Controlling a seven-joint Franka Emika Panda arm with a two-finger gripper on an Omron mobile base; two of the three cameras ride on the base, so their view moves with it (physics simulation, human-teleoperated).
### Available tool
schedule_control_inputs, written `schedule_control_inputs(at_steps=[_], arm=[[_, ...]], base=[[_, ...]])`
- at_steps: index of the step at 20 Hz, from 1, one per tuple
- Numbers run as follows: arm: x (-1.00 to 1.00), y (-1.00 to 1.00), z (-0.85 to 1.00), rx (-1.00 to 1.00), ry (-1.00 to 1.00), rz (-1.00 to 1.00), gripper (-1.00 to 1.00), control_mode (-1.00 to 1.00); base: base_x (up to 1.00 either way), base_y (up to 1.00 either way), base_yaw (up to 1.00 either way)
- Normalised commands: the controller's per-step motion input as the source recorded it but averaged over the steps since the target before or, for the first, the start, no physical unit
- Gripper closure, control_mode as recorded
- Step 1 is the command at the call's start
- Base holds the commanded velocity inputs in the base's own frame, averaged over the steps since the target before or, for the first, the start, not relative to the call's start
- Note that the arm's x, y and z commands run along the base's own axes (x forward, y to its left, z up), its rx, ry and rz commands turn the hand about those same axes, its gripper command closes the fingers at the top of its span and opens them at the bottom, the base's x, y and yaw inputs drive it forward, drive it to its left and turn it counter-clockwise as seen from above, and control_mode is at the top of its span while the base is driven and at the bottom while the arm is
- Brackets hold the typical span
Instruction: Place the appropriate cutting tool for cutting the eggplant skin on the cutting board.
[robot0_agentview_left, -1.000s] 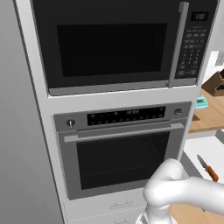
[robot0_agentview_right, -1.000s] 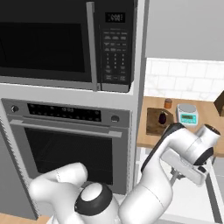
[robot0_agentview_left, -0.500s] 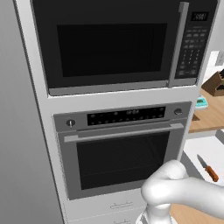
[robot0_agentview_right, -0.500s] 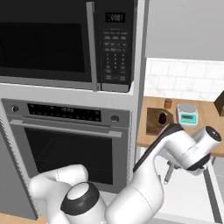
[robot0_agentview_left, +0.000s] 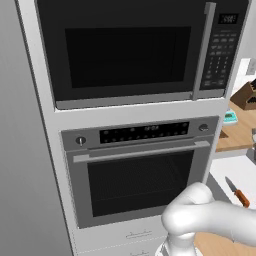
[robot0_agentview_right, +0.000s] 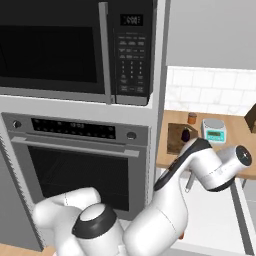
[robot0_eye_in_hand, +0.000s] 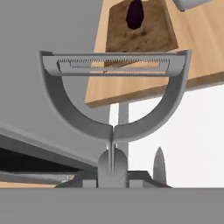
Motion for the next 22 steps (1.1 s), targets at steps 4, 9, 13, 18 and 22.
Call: schedule_control_inputs(at_steps=[4, 9, 13, 18, 22], arm=[[0.37, -0.07, 0.14, 0.01, -0.18, 0.02, 1.0, -1.0], [0.26, -0.04, 0.16, 0.01, -0.03, 0.0, 1.0, -1.0], [0.44, 0.09, 0.06, 0.01, 0.0, 0.0, 1.0, -1.0], [0.44, 0.08, 0.08, 0.0, -0.01, 0.0, 1.0, -1.0], [0.22, 0.0, 0.03, 0.03, 0.0, 0.0, 1.0, -1.0]], base=[[0.0, 0.0, 0.0], [0.0, 0.0, 0.0], [0.0, 0.0, 0.0], [0.0, 0.0, 0.0], [0.0, 0.0, 0.0]])
